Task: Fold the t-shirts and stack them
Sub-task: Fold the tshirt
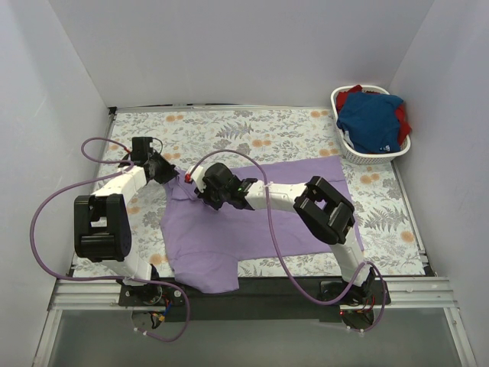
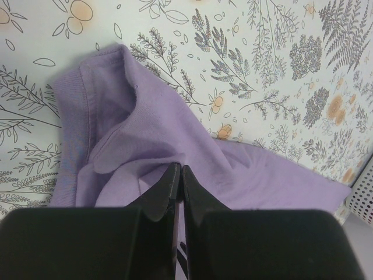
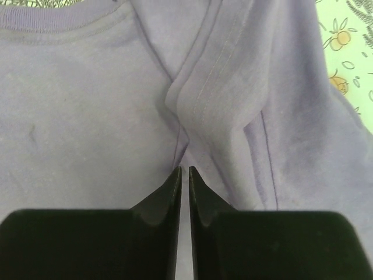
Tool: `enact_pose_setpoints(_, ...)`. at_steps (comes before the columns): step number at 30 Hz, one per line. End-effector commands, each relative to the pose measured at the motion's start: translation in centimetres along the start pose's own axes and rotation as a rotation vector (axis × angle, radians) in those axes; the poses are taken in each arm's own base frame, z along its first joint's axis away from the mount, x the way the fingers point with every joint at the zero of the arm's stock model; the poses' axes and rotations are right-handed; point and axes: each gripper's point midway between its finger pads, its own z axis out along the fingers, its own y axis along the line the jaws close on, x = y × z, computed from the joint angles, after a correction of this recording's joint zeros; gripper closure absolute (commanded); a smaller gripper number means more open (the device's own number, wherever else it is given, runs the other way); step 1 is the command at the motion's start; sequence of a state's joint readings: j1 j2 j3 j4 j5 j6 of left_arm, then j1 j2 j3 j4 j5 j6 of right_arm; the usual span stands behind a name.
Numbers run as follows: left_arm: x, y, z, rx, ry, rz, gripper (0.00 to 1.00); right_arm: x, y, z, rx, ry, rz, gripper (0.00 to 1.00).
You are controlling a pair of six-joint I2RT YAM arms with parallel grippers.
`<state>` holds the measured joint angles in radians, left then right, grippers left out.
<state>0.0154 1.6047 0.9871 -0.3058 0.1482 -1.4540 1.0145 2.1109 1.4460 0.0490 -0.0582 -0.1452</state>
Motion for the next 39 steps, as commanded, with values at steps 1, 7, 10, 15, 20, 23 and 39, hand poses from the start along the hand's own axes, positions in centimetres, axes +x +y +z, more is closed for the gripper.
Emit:
enact_pose_setpoints(1,-1.1,-0.9,-0.8,0.019,-0.039,0.022,1.0,-3.1,-1.0,-0.7,0.038,-0.062,0.01,0.85)
enact_pose_setpoints(7,-1.0,-0.9,-0.7,0.02,-0.036,0.022,1.0,-2.4,-0.4,0.4,0.003,-0.048,0.025,0.77)
enact_pose_setpoints(10,-1.0,-0.9,-0.7,0.019,-0.037,0.023,1.0,-2.2,0.2,0.8,-0.027,-0.044,0.036,0.7)
enact_pose_setpoints(15,-1.1,-0.9,-0.8,0.018,-0.04,0.023,1.0,-1.1,0.1,1.6,-0.018,-0.017,0.045,0.71)
enact_pose_setpoints(20,-1.1,-0.9,-0.8,0.018,-0.04,0.023,1.0,-0.1,-0.5,1.9,0.013,0.007,0.048,0.82)
enact_pose_setpoints(23,-1.1,-1.0,-0.8,0.02,-0.04,0.025,1.0,-0.2,-0.6,1.7,0.018,0.004,0.045,0.92)
enact_pose_setpoints(39,-1.3,-0.9,-6.1,0.014,-0.12,-0.018,1.0,-2.0,0.2,-5.7,-0.008,-0.004,-0.029,0.99)
